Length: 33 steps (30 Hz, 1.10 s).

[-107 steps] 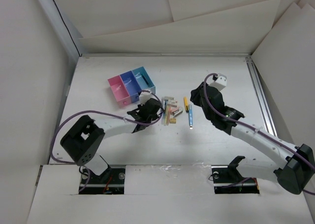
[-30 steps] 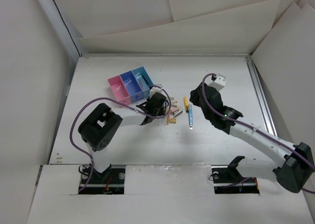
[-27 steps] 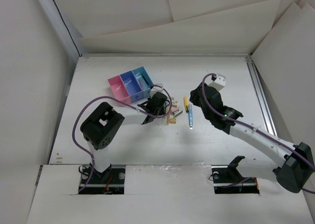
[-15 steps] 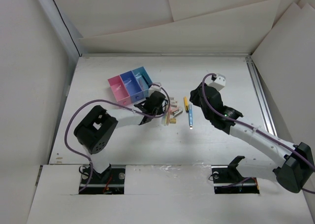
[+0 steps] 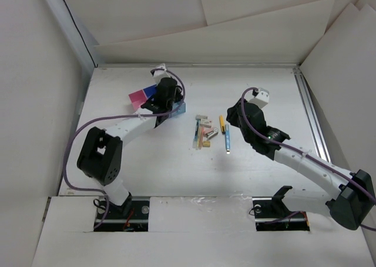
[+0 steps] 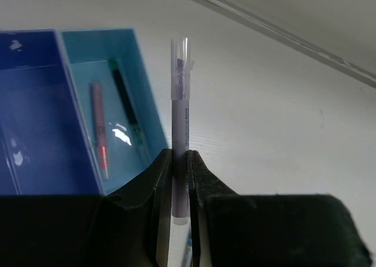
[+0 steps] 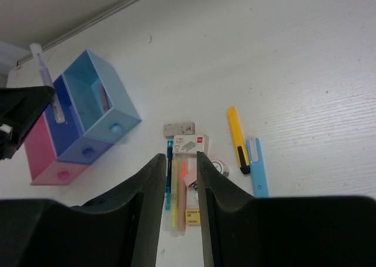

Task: Sort the stationery into containers
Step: Place the pen in the storage box, then pick up the pen from the center of the board.

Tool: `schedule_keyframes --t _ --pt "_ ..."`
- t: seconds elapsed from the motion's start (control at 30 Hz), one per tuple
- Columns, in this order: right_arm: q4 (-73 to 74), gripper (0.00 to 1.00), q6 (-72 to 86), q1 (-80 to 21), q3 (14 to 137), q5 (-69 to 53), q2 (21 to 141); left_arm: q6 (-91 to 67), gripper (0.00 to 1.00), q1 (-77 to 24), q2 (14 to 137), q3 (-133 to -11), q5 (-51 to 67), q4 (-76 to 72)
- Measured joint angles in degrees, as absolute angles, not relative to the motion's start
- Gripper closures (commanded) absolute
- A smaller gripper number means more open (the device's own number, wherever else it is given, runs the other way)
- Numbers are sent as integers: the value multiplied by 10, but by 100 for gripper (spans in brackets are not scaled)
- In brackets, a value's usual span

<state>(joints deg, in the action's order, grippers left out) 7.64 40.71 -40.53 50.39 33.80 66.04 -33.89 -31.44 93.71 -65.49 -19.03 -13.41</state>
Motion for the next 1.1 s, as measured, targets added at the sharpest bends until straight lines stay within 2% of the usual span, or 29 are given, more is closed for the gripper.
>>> schedule_keyframes --t 0.17,0.23,0.3,0.37,0.5,0.6,0.73,1.0,1.1 --pt "76 66 407 -406 504 338 660 -359 94 -267 1003 -681 -187 -119" --pt "76 66 407 -407 504 338 660 -363 90 -260 1021 -693 -188 -107" --pt "76 66 407 -408 504 338 660 -365 82 -259 1036 -705 -190 -99" --pt "76 66 407 -409 504 338 660 -368 68 -259 1044 -713 -191 -95" --pt "76 66 407 -409 504 338 660 -374 62 -260 1045 -713 -195 -95" --pt "76 66 407 -409 504 338 660 -373 62 -264 1040 -702 -196 -107" --pt "76 66 407 -409 504 338 660 -359 70 -288 1000 -643 -199 -119" --pt "76 66 407 -409 504 338 660 -341 74 -455 934 -497 -179 -152" --pt "76 66 407 -409 504 338 661 -341 77 -474 930 -454 -164 -151"
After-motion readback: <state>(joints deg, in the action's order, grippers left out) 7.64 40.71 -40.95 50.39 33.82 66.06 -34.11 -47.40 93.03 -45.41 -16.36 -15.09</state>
